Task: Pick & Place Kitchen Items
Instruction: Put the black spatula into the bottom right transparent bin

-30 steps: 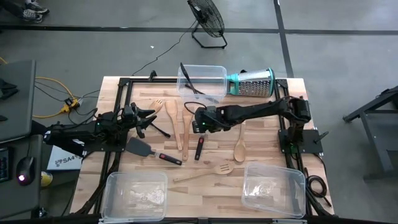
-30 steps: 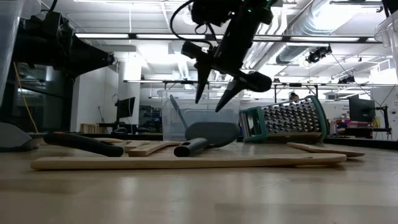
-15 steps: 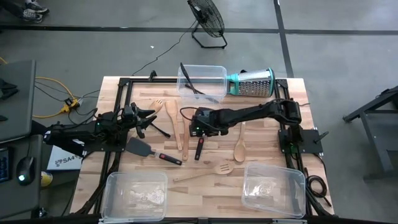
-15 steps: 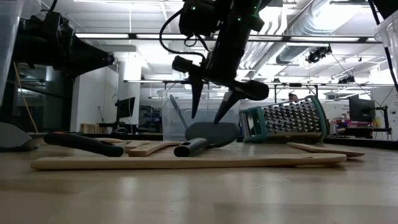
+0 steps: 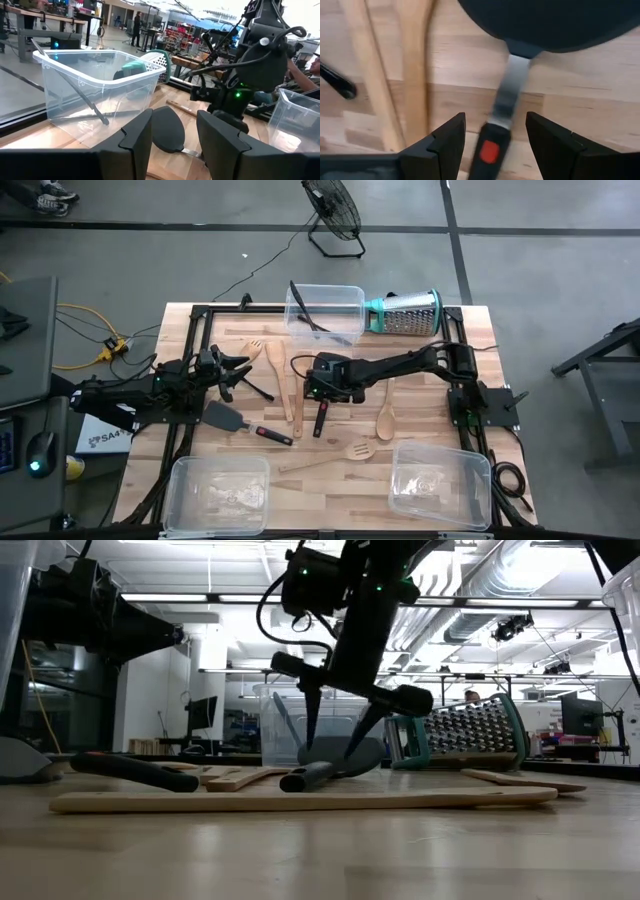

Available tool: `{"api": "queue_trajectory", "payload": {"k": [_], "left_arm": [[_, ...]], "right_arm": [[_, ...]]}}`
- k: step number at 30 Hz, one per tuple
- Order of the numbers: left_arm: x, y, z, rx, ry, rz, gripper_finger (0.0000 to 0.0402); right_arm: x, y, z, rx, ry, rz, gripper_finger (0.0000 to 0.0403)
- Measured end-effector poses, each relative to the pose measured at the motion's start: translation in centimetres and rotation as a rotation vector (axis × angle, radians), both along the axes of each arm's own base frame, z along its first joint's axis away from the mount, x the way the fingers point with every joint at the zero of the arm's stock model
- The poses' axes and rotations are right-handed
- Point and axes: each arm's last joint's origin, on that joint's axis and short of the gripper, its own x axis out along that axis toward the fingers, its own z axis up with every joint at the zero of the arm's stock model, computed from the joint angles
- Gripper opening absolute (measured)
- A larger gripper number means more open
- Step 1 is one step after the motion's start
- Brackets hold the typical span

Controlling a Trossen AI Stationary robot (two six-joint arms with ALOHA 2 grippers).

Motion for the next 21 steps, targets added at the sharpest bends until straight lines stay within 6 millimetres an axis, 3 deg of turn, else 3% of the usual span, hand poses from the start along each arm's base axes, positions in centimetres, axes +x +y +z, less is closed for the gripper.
{"api": "queue_trajectory", "payload": {"k": [21], "left_arm": [[0.0, 0.0, 0.0, 0.001, 0.002, -0.014, 0.0152]], "right_arm": [[0.7, -0.4, -2.3, 0.014, 0.024, 0.002, 0.0201]]}}
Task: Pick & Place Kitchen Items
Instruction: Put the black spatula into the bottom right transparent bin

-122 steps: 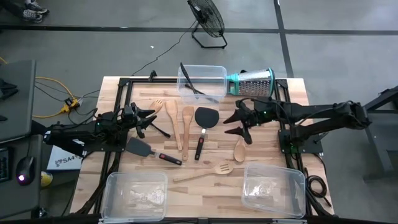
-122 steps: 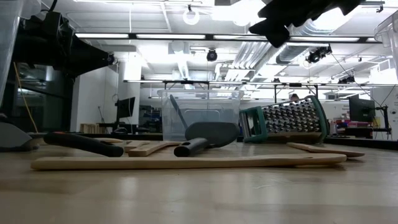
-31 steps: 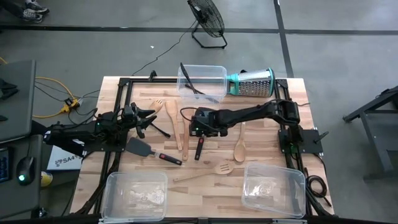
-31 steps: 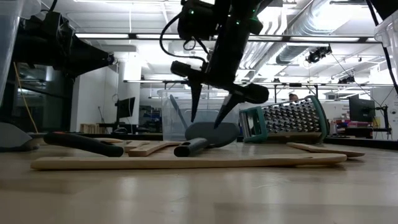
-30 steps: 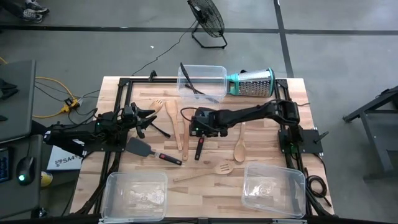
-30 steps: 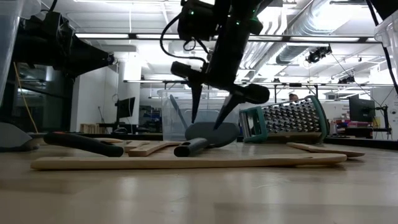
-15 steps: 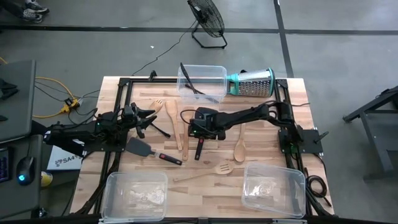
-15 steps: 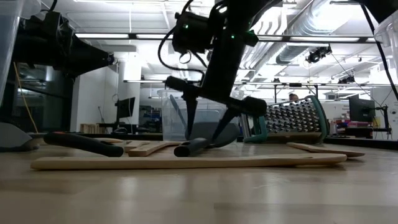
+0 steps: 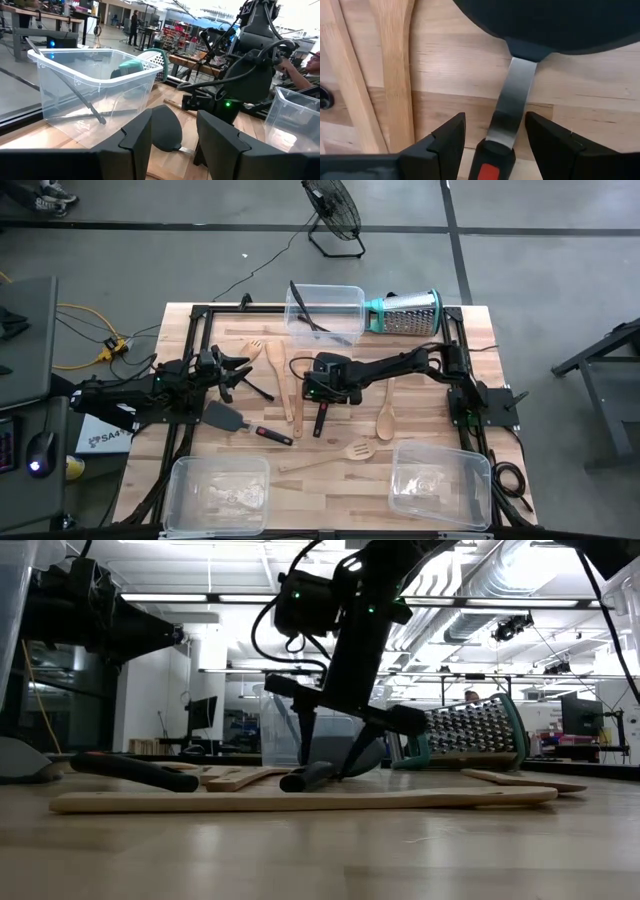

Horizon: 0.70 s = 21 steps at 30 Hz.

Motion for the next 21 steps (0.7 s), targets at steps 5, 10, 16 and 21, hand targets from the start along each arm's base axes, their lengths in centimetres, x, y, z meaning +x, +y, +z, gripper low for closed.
{"api": "queue_trajectory", "payload": {"k": [5, 10, 16, 21], "left_arm": [[0.0, 0.0, 0.0, 0.0, 0.0, 0.001, 0.0152], [0.0, 0.0, 0.0, 0.0, 0.0, 0.001, 0.0152], [0.0, 0.0, 0.0, 0.0, 0.0, 0.002, 0.0152], [0.0, 0.0, 0.0, 0.0, 0.0, 0.001, 0.0152]], "right_arm": [[-0.04, -0.01, -0.02, -0.009, 0.005, 0.011, 0.0186], [-0.13, 0.0, -0.11, -0.019, 0.019, 0.048, 0.0132], [-0.11, 0.0, -0.16, -0.021, 0.019, 0.063, 0.0081], [-0.09, -0.01, -0.16, -0.028, 0.021, 0.114, 0.0081]]}}
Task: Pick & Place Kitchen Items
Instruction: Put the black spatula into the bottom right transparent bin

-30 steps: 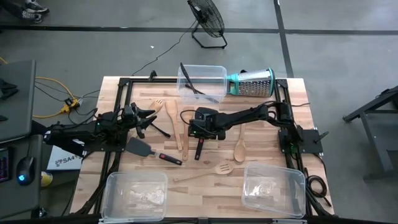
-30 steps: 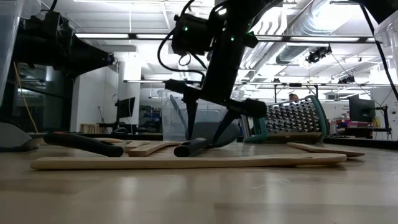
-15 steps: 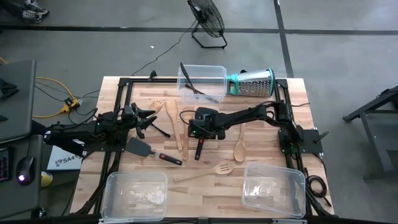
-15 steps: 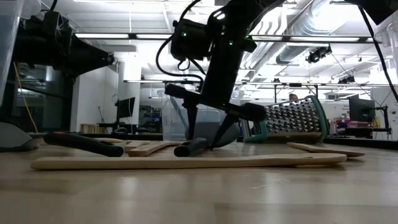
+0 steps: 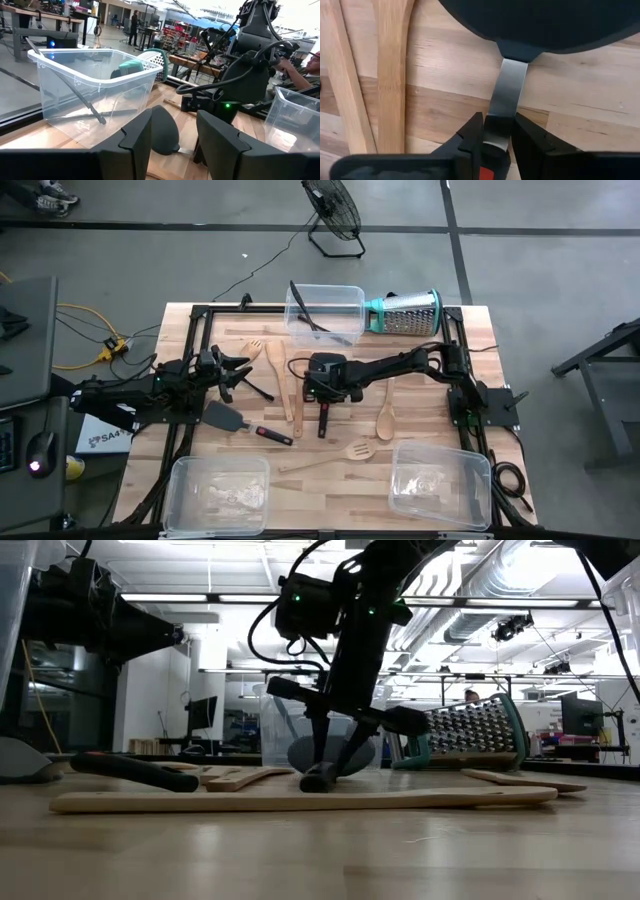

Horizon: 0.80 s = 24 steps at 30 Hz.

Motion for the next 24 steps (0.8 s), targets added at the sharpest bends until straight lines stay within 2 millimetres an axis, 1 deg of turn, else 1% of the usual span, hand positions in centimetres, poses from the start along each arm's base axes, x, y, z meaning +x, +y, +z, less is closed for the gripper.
{"api": "queue_trajectory", "payload": {"k": [3, 7, 15, 19, 24], "left_arm": [[0.0, 0.0, 0.0, 0.0, 0.0, 0.0, 0.0152], [0.0, 0.0, 0.0, 0.0, 0.0, 0.001, 0.0152], [0.0, 0.0, 0.0, 0.0, 0.0, 0.004, 0.0152], [0.0, 0.0, 0.0, 0.0, 0.0, 0.004, 0.0152], [0.0, 0.0, 0.0, 0.0, 0.0, 0.003, 0.0152]], "right_arm": [[0.0, 0.0, 0.0, 0.003, 0.004, 0.046, 0.0082], [-0.1, 0.1, 0.0, 0.021, 0.011, 0.103, 0.0074], [-0.1, 0.3, 0.1, 0.068, 0.01, 0.155, 0.0066], [-0.2, 0.6, 0.3, 0.081, 0.004, 0.203, 0.0065], [-0.2, 1.1, 1.3, 0.086, -0.029, 0.243, 0.0064]]}}
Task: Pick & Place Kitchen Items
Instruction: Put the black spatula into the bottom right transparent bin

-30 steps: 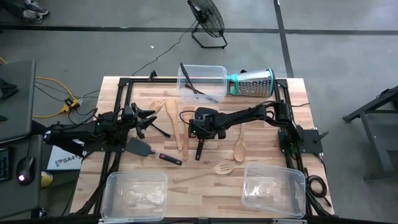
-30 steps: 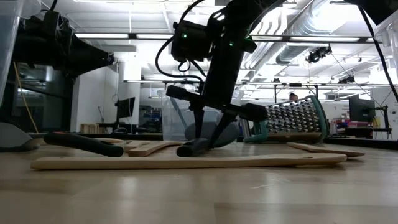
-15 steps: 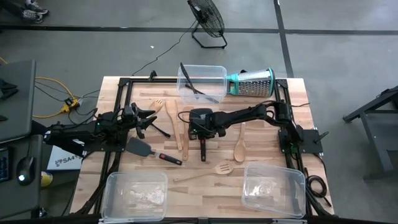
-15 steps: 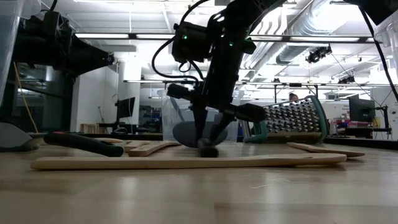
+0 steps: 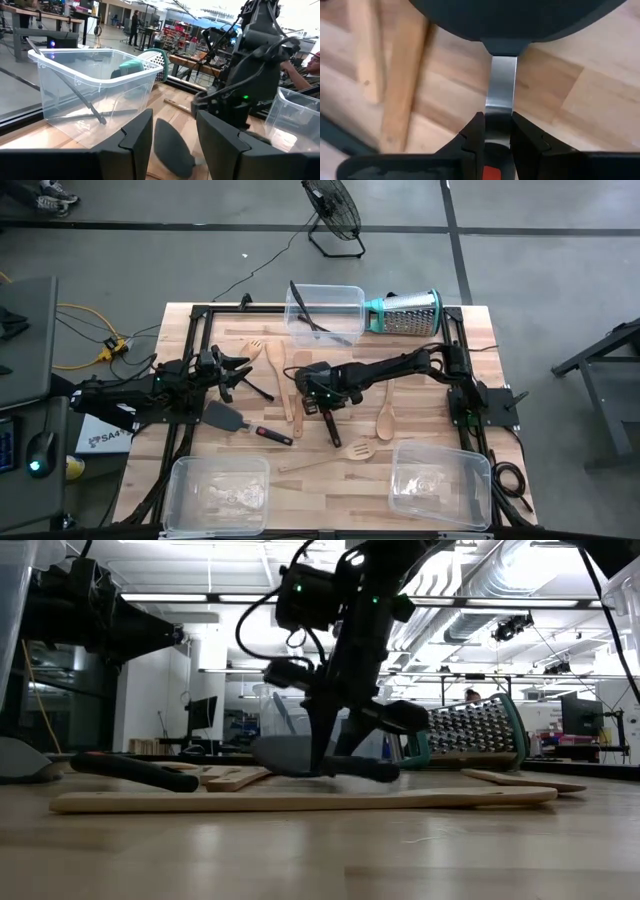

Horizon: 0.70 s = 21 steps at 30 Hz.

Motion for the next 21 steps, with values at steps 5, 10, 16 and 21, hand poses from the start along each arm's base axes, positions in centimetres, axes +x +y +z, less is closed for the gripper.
{"api": "queue_trajectory", "payload": {"k": [5, 10, 16, 21], "left_arm": [[0.0, 0.0, 0.0, 0.0, -0.001, -0.004, 0.0152], [0.0, 0.0, 0.0, 0.0, 0.0, -0.006, 0.0152], [0.0, 0.0, 0.0, 0.0, 0.0, -0.006, 0.0152], [0.0, 0.0, 0.0, 0.0, 0.0, -0.006, 0.0152]], "right_arm": [[-0.2, 0.5, 1.5, -0.025, -0.046, 0.026, 0.0064], [-0.7, 1.1, 3.9, -0.06, -0.104, 0.051, 0.0064], [-1.6, 2.3, 7.2, -0.12, -0.181, 0.084, 0.0064], [-2.5, 3.4, 9.5, -0.153, -0.241, 0.117, 0.0064]]}}
